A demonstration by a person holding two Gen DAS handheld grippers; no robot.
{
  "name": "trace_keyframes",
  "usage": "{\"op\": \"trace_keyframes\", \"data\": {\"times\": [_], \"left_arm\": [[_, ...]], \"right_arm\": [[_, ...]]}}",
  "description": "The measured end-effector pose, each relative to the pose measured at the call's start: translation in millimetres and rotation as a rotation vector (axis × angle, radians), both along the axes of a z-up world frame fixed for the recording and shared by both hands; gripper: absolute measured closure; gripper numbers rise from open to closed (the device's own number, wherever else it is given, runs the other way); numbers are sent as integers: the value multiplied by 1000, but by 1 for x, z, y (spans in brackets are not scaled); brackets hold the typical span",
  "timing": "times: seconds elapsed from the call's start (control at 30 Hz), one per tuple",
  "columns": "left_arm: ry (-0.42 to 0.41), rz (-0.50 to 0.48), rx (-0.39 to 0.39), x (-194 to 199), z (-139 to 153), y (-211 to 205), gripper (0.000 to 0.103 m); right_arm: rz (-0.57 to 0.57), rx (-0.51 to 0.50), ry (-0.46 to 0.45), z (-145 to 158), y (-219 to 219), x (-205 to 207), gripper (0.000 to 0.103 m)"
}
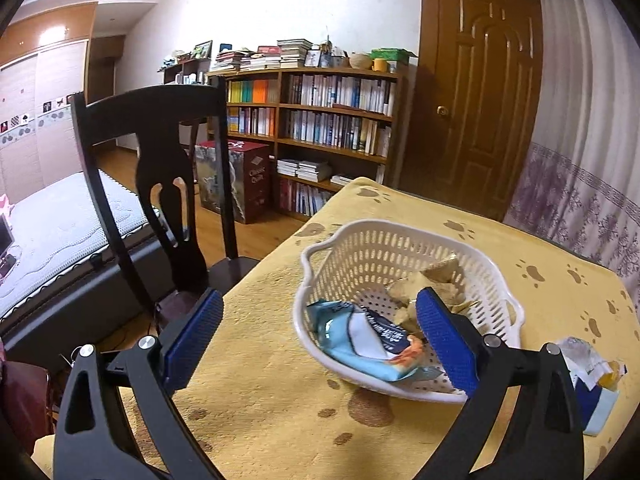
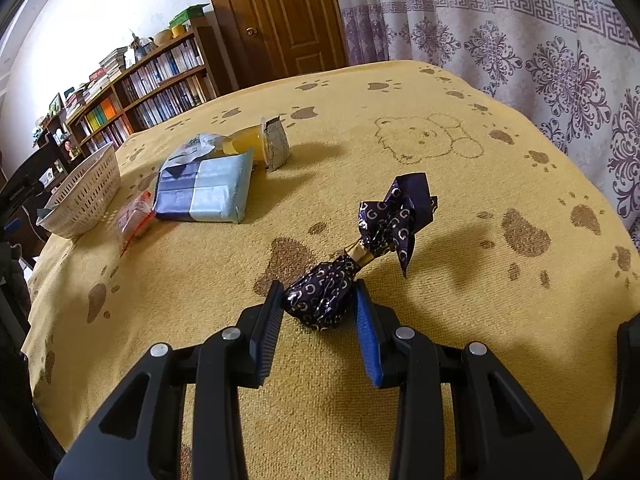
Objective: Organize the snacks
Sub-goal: 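Regrip the dark bow-wrapped candy with right tool and lift it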
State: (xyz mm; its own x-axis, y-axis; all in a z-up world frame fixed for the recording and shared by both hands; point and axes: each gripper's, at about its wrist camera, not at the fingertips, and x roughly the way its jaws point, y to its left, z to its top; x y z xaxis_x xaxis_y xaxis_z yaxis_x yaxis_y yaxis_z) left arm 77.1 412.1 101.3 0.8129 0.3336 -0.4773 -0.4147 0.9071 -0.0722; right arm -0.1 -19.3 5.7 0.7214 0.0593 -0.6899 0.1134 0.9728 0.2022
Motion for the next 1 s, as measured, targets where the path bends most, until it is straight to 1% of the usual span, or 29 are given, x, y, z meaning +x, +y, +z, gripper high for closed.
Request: {"op": "trace_keyframes", "data": {"times": [0.1, 0.23, 0.37, 0.5, 0.6, 0.73, 0.77, 0.87, 1.0], "left_arm": [[6, 10, -17, 3, -1, 5, 4], [1, 15, -55, 2, -2, 11, 4], [-14, 24, -44, 0, 1, 11, 4], [-30, 36, -70, -2, 3, 16, 4], [-23, 38, -96, 0, 1, 20, 4], [-14, 32, -114, 1, -1, 22, 4], [-15, 29, -118, 1, -1, 22, 4], [-20, 24, -123, 0, 1, 23, 4], [-25, 36, -150, -1, 1, 30, 4]], "right_arm": [[-7, -4, 0, 3, 1, 2, 67], [14, -2, -39, 20, 10, 4, 67], [49, -23, -84, 37, 25, 8, 68], [54, -36, -70, 36, 32, 7, 67], [47, -27, -51, 33, 33, 5, 68], [51, -39, -61, 40, 39, 4, 68], [54, -45, -67, 43, 41, 4, 69], [64, -73, -78, 51, 48, 4, 78], [55, -119, -77, 55, 49, 5, 78]]}}
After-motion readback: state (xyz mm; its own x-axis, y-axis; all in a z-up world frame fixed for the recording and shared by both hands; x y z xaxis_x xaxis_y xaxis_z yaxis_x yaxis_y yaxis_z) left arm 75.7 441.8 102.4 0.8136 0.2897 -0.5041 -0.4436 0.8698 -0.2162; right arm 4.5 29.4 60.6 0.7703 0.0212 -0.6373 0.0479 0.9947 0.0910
